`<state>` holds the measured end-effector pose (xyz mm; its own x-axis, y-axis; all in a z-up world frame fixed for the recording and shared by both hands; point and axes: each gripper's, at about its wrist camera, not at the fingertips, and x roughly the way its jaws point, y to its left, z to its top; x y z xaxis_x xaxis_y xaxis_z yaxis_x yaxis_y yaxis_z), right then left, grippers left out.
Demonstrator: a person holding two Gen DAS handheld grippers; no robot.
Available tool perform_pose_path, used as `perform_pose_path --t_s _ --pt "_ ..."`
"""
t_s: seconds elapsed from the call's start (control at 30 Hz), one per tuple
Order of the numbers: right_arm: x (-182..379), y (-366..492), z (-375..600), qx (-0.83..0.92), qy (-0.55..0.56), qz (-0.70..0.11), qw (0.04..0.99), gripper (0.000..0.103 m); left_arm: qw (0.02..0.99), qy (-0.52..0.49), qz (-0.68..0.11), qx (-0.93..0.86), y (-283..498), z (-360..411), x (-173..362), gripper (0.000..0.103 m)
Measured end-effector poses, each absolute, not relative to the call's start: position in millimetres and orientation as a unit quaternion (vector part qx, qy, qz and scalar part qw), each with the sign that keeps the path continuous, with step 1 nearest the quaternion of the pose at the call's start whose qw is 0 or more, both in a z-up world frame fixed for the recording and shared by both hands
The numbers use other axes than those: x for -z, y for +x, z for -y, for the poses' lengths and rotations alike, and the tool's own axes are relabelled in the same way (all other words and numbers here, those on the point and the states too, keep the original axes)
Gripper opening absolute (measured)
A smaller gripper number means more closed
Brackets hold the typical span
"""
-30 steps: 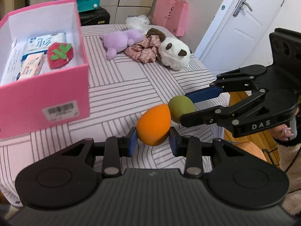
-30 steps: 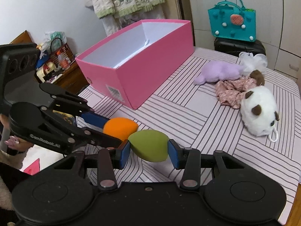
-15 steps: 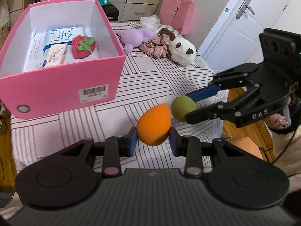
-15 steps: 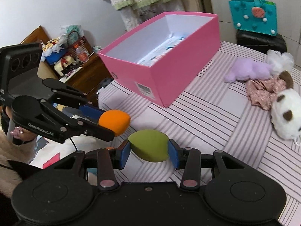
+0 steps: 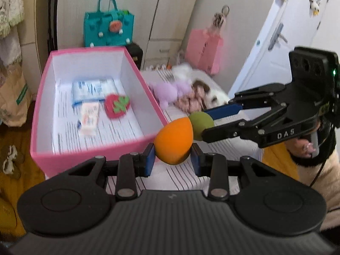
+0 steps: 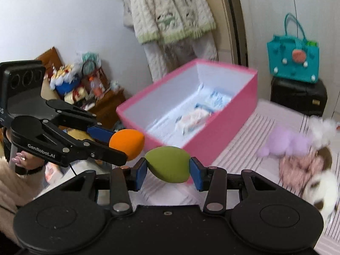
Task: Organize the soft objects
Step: 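Carry both sponges over the pink box with both tools, then open the right tool over the box while the left releases the orange sponge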
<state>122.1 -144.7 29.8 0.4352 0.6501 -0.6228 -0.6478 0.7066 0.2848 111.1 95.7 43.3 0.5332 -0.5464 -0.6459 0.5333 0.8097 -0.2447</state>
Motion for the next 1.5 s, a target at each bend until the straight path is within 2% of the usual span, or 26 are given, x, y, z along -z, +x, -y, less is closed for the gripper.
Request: perform_pose_path --t_s 0.13,0.3,0.6,0.93,1.1,1.33,1.5 --pt "-40 141 140 -0.382 0.004 -0.34 0.859 0.049 0.896 0.01 -0.349 0.273 138 -103 -51 0.035" --pt "-47 167 123 -0.365 -0.029 -0.307 0.878 0.049 0.9 0.008 -0.361 0.244 186 -112 -51 0.035" --pt "-52 236 84 -0.322 -0.098 -0.283 0.898 0.049 0.875 0.012 -0.431 0.22 264 -104 -23 0.035" --pt "-30 311 51 -0.3 -0.166 -0.32 0.883 0.05 0.845 -0.028 -0.486 0.219 319 -101 7 0.035" --pt "-19 338 45 -0.289 -0.166 -0.336 0.881 0.05 0.816 -0.082 -0.521 0.235 338 -103 28 0.035" --pt "-15 358 42 -0.274 -0.177 -0.359 0.874 0.051 0.829 -0.084 -0.514 0.206 355 -110 33 0.037" --pt "-9 364 44 -0.266 -0.17 -0.364 0.876 0.06 0.845 -0.036 -0.493 0.207 349 -103 30 0.046"
